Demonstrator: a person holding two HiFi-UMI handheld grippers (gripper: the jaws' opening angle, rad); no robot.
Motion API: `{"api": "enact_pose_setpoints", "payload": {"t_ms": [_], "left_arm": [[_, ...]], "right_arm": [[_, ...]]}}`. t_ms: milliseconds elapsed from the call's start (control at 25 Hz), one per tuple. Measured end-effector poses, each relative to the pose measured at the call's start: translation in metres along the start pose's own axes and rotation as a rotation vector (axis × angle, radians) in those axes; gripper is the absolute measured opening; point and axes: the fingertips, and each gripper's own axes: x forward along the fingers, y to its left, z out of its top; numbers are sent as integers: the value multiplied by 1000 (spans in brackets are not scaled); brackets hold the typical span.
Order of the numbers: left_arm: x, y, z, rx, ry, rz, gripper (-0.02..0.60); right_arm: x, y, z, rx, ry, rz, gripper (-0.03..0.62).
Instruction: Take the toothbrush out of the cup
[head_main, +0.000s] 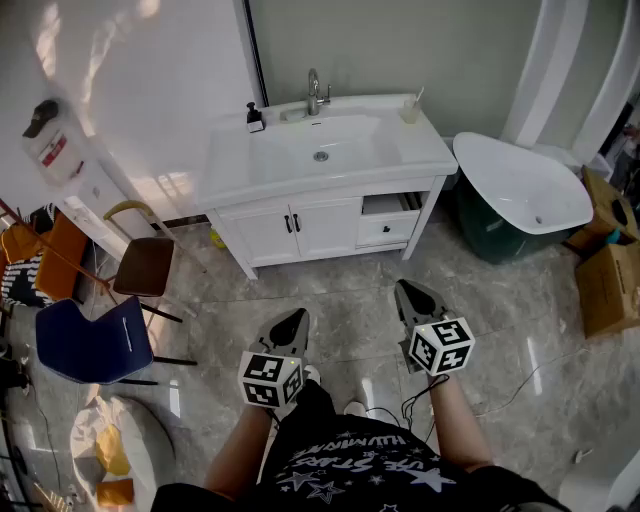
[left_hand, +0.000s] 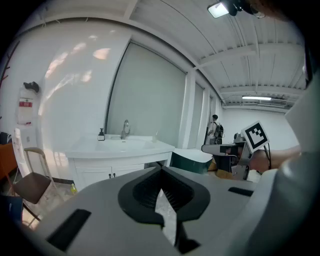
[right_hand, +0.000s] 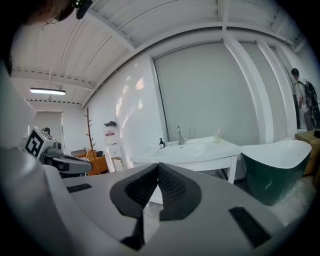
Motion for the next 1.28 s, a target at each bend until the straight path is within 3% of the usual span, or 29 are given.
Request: {"api": "enact_pose_setpoints", "payload": {"t_ms": [280,720,760,840,960,1080,1280], "left_arm": [[-7,-6,-6,11,13,14,12],[-11,-9,-7,7,2,49,12],[-9,-9,-8,11,6,48,12],[-4,-7,-6,17,11,45,12],[9,0,-2,12,6,39,12],[29,13,0,4,5,28,12],[78,43,10,-18,8,12,12]], "right_arm": [[-9,2,-3,-12,9,21,14],[-19,-22,0,33,-22,-18,17],[-17,-25,1,30,-23,-25,29],[-11,-30,2,20,-19,-33,157],[2,-41,0,30,-6,-58,260],[18,-52,-2,41,4,-90,299],[56,-78,-4,49,42,-124,311]]}}
